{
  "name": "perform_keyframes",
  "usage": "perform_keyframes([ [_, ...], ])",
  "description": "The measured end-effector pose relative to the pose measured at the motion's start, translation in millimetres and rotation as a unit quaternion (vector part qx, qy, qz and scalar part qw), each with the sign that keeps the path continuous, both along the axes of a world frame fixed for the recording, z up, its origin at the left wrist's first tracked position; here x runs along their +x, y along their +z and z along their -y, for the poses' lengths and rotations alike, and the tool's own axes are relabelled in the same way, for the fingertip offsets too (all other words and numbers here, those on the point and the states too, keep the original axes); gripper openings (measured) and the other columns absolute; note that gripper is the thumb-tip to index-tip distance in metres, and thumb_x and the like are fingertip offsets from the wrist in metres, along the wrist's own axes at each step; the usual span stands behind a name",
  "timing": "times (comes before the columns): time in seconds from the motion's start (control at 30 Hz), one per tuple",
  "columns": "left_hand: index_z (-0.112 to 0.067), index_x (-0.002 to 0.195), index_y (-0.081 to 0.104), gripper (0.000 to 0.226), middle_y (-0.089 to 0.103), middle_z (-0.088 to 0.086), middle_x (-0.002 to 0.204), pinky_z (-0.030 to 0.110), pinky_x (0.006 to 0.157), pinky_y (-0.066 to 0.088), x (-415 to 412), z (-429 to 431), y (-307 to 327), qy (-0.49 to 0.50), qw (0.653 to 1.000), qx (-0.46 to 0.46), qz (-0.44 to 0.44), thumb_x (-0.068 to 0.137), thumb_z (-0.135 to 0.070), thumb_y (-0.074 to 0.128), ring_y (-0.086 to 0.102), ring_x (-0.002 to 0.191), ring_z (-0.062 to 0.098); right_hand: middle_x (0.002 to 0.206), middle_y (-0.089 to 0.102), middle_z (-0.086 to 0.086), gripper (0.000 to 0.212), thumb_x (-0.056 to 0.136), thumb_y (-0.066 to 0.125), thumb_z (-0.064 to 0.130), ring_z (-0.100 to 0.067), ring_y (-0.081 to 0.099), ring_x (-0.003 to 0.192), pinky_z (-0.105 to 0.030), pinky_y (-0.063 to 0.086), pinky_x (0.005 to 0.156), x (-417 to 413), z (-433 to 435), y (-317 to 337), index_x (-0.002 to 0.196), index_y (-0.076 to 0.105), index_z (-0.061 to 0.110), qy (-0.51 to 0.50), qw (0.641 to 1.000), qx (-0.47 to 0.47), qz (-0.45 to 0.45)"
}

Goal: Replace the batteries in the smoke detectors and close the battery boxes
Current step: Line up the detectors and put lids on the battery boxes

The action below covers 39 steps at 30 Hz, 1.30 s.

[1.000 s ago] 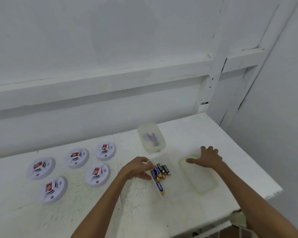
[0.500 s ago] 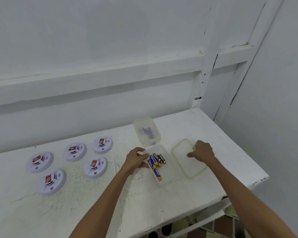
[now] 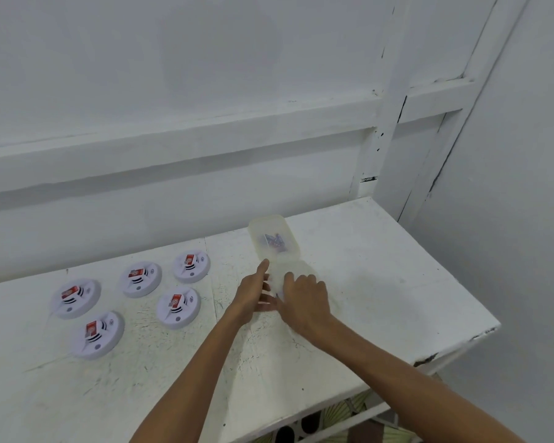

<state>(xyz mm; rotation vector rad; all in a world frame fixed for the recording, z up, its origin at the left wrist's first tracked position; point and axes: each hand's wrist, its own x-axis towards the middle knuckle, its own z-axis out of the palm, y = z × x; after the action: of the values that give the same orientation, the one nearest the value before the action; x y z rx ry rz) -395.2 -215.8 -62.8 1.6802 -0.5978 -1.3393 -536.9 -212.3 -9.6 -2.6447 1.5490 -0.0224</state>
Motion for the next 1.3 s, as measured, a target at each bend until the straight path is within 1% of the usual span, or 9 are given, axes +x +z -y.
perform_keyframes([
  [0.1, -0.014, 0.106, 0.076, 0.049, 0.079, 0.010, 0.100, 0.031, 0.064, 0.059, -3, -3, 1, -0.017, 1.000, -0.017, 0.001, 0.099, -0.059, 0.057, 0.076, 0.086, 0.028, 0.111, 0.064, -0.011, 0.049, 0.098, 0.042, 0.052, -0.030, 0.056, 0.105, -0.039, 0.042, 0.084, 0, -4, -7, 0.120, 0.053, 0.010, 0.006, 0.999, 0.010, 0.032],
  [0.23, -0.008, 0.115, 0.070, 0.023, 0.074, 0.020, 0.112, 0.029, 0.065, 0.059, 1, -8, -8, -0.043, 0.998, -0.050, 0.015, 0.098, -0.022, 0.071, 0.075, 0.090, 0.025, 0.111, 0.064, -0.008, 0.036, 0.101, 0.043, 0.038, -0.027, 0.059, 0.104, -0.032, 0.043, 0.071, -9, 13, -4, 0.122, 0.055, 0.011, -0.011, 0.991, 0.030, 0.131],
  [0.37, -0.006, 0.121, 0.067, 0.030, 0.073, 0.020, 0.113, 0.030, 0.065, 0.060, 3, -11, -8, -0.041, 0.998, -0.043, 0.021, 0.095, -0.018, 0.076, 0.074, 0.092, 0.027, 0.122, 0.056, -0.012, 0.045, 0.095, 0.053, 0.043, -0.031, 0.051, 0.115, -0.036, 0.047, 0.083, -30, 45, -5, 0.125, 0.052, 0.009, -0.096, 0.988, 0.088, 0.087],
  [0.5, -0.008, 0.124, 0.063, 0.040, 0.069, 0.022, 0.116, 0.034, 0.068, 0.064, 7, -11, -2, -0.069, 0.997, -0.014, 0.026, 0.090, -0.018, 0.081, 0.076, 0.091, 0.029, 0.119, 0.060, -0.015, 0.054, 0.089, 0.065, 0.046, -0.030, 0.059, 0.108, -0.037, 0.051, 0.084, -48, 64, -5, 0.125, 0.051, 0.008, -0.104, 0.968, 0.203, 0.106],
  [0.7, -0.002, 0.124, 0.062, 0.052, 0.073, 0.016, 0.103, 0.034, 0.065, 0.063, -1, -20, 4, -0.079, 0.997, 0.013, -0.008, 0.082, -0.017, 0.088, 0.077, 0.077, 0.023, 0.108, 0.060, -0.017, 0.052, 0.081, 0.080, 0.030, -0.033, 0.071, 0.089, -0.046, 0.062, 0.066, -57, 70, 10, 0.116, 0.052, 0.003, -0.133, 0.932, 0.312, 0.125],
  [0.83, -0.007, 0.079, 0.061, 0.052, 0.073, 0.014, 0.077, 0.032, 0.066, 0.063, 0, -15, 4, -0.070, 0.971, 0.069, 0.218, 0.066, -0.044, 0.096, 0.075, 0.059, 0.021, 0.088, 0.062, -0.013, 0.040, 0.075, 0.084, 0.028, -0.027, 0.069, 0.075, -0.038, 0.061, 0.057, -53, 75, 8, 0.088, 0.053, 0.007, -0.132, 0.940, 0.295, 0.110],
  [0.93, -0.004, 0.074, 0.071, 0.050, 0.076, 0.010, 0.066, 0.031, 0.075, 0.063, -4, -12, 5, -0.099, 0.953, 0.082, 0.274, 0.070, -0.050, 0.092, 0.075, 0.056, 0.017, 0.064, 0.054, -0.006, 0.045, 0.073, 0.086, 0.029, -0.019, 0.055, 0.050, -0.024, 0.045, 0.039, -49, 77, 11, 0.068, 0.045, 0.012, -0.141, 0.939, 0.294, 0.105],
  [1.07, 0.008, 0.095, 0.075, 0.042, 0.078, 0.013, 0.073, 0.030, 0.079, 0.065, -6, -3, 10, -0.127, 0.968, 0.096, 0.192, 0.081, -0.030, 0.088, 0.079, 0.068, 0.022, 0.073, 0.064, -0.007, 0.036, 0.070, 0.088, 0.027, -0.020, 0.064, 0.061, -0.027, 0.055, 0.051, -50, 78, 12, 0.085, 0.065, 0.004, -0.149, 0.929, 0.314, 0.124],
  [1.3, 0.020, 0.105, 0.066, 0.036, 0.076, 0.031, 0.090, 0.049, 0.084, 0.064, -5, 2, 14, -0.103, 0.987, 0.100, 0.075, 0.084, -0.003, 0.084, 0.078, 0.082, 0.042, 0.086, 0.069, -0.010, 0.036, 0.071, 0.088, 0.018, -0.026, 0.069, 0.082, -0.037, 0.062, 0.072, -54, 81, 5, 0.093, 0.067, -0.001, -0.178, 0.903, 0.343, 0.189],
])
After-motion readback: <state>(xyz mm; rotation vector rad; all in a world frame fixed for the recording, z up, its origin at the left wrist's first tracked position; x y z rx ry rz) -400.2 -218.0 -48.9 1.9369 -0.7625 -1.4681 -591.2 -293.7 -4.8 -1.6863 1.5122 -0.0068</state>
